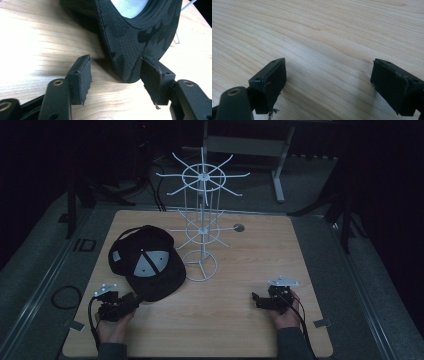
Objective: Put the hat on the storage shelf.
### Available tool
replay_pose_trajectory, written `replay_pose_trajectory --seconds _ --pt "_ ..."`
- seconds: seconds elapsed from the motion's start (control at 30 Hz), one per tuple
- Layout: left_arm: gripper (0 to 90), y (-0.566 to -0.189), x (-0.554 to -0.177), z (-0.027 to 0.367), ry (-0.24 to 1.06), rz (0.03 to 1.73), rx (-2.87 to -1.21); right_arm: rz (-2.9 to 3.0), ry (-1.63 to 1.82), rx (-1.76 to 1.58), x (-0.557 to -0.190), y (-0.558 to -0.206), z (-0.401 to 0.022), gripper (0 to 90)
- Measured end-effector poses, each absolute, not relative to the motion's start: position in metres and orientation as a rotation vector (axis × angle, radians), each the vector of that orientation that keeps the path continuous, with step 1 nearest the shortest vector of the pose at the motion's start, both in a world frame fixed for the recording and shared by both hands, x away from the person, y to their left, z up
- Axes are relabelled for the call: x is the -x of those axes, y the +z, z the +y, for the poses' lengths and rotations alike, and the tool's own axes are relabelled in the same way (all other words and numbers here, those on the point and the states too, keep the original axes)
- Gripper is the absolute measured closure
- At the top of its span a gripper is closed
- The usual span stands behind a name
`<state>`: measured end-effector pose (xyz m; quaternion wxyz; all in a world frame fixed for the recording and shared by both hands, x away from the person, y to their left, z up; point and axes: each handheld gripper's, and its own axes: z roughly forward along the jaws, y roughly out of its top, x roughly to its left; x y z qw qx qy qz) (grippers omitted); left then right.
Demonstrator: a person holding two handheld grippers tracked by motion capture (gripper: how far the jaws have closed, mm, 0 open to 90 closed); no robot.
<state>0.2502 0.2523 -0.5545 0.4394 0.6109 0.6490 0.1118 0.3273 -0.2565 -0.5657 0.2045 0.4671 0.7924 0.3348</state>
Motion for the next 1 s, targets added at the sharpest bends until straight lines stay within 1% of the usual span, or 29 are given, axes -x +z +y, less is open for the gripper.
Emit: replay_pose_trajectory --seconds 0.33,0.73,1.0 --pt "44.0 -0.5534 -0.2514 0.2515 0.283 1.598 -1.534 2.211 0.934 -1.302 -0.3272 -0.5657 -0.2564 12.9" --pt "40.3 -0.5541 -0.2553 0.2464 0.281 1.589 -1.575 2.211 0.934 -1.302 -0.3272 -0.5657 -0.2564 12.9" --pt "40.4 -0.5544 -0.2566 0.2463 0.268 1.566 -1.589 2.211 0.934 -1.3 -0.3273 -0.5657 -0.2565 12.9"
